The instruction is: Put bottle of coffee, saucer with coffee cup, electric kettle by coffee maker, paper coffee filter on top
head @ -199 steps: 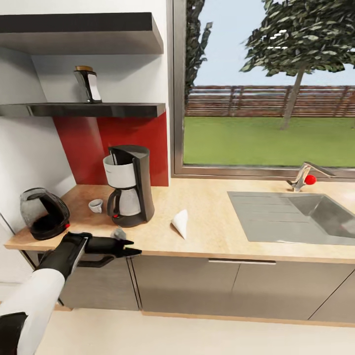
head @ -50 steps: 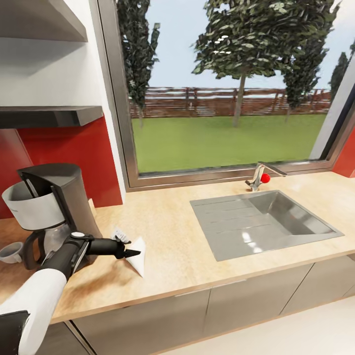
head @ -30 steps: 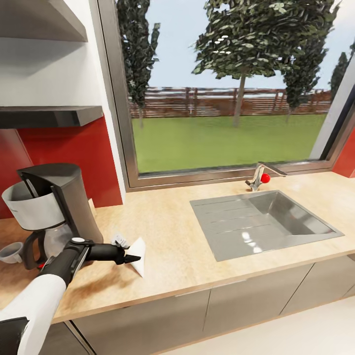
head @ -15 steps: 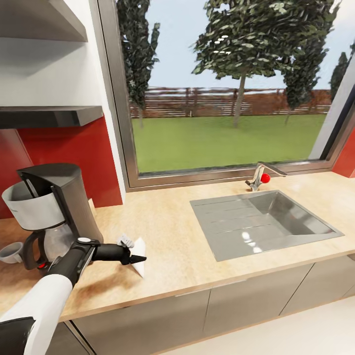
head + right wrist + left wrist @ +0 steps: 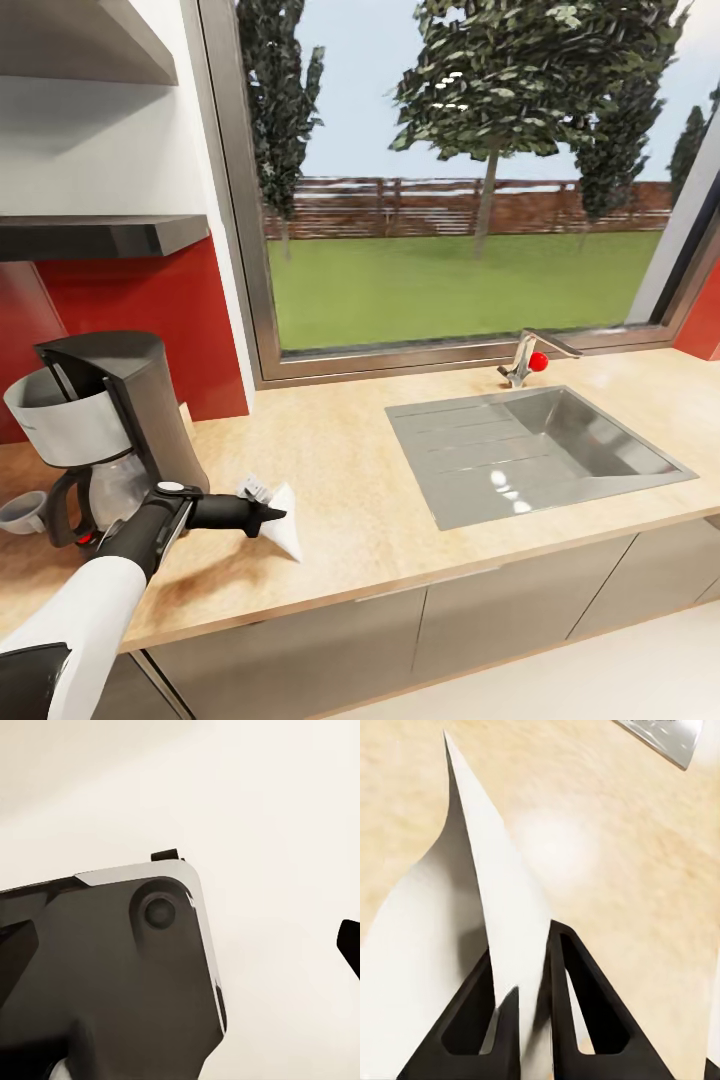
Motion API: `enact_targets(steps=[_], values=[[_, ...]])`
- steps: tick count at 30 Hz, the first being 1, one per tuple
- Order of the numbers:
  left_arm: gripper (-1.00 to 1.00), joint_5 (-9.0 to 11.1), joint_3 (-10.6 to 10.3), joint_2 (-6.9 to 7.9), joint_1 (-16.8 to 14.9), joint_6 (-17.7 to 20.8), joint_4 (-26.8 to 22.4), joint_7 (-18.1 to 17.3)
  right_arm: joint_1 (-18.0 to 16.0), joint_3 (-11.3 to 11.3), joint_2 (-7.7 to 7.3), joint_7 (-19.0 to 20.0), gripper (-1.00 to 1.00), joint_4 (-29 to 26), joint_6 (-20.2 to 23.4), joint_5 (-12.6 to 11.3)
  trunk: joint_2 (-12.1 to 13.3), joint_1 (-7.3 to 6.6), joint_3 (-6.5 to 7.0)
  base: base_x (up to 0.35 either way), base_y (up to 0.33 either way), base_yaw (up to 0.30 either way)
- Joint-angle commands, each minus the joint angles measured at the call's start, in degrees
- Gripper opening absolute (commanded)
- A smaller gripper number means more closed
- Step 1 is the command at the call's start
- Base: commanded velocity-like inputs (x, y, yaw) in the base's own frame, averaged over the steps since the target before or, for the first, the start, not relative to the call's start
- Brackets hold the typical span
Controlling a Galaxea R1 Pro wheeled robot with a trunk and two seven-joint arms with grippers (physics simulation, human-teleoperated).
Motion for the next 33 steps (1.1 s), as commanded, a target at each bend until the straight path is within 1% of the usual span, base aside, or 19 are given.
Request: enact_targets(steps=[1,18,20,21,22,24,25,28,29,31,33], values=[[-1.00,-0.61,0.35,-0.06,-0.05,0.24,-0.07,-0.40,-0.04,0.03,0.00,-0.02,1.00,0.02,-0.20,-0.50,-0.12,0.04,-0.13,0.000,0.000,0.000],[-1.00,-0.61,0.35,-0.06,-0.05,0.24,-0.07,-0.40,-0.04,0.03,0.00,-0.02,1.00,0.02,-0.20,-0.50,-0.12,0.04,-0.13,0.000,0.000,0.000],[-1.00,-0.37,0.37,-0.10,-0.28,0.91,-0.92,-0.96,-0.04,0.09,0.08,-0.02,1.00,0.02,-0.20,-0.50,-0.12,0.04,-0.13,0.000,0.000,0.000],[-1.00,-0.34,0.43,-0.13,-0.59,1.05,-1.02,-1.85,-0.04,0.08,0.08,-0.02,1.00,0.02,-0.20,-0.50,-0.12,0.04,-0.13,0.000,0.000,0.000],[-1.00,-0.24,0.53,-0.26,-1.05,1.78,-1.22,-3.23,-0.04,0.10,0.09,-0.03,1.00,-0.01,-0.20,-0.50,-0.12,0.04,-0.13,0.000,0.000,0.000],[-1.00,-0.21,0.53,-0.40,-1.27,2.88,-1.81,-3.58,-0.04,0.10,0.09,-0.04,1.00,-0.01,-0.20,-0.50,-0.12,0.04,-0.13,0.000,0.000,0.000],[-1.00,-0.13,0.56,-0.67,-1.92,6.21,-5.16,-4.13,-0.04,0.10,0.09,-0.04,1.00,-0.04,-0.20,-0.56,-0.12,0.04,-0.13,0.000,0.000,0.000],[-1.00,-0.10,0.54,-0.79,-2.20,8.92,-9.21,-5.21,-0.04,0.10,0.09,-0.08,1.00,-0.06,-0.20,-0.57,-0.12,0.04,-0.13,0.000,0.000,0.000],[-1.00,-0.09,0.53,-0.82,-2.43,10.83,-11.76,-5.95,-0.04,0.07,0.09,-0.08,1.00,-0.06,-0.20,-0.58,-0.12,0.04,-0.13,0.000,0.000,0.000],[-1.00,-0.08,0.46,-0.96,-3.62,14.92,-16.48,-6.70,-0.04,0.03,0.09,-0.10,1.00,-0.10,-0.20,-0.59,-0.12,0.04,-0.13,0.000,0.000,0.000],[-1.00,-0.14,0.37,-1.06,-5.36,17.31,-18.99,-6.84,-0.04,0.02,0.09,-0.04,1.00,-0.13,-0.24,-0.55,-0.12,0.04,-0.13,0.000,0.000,0.000]])
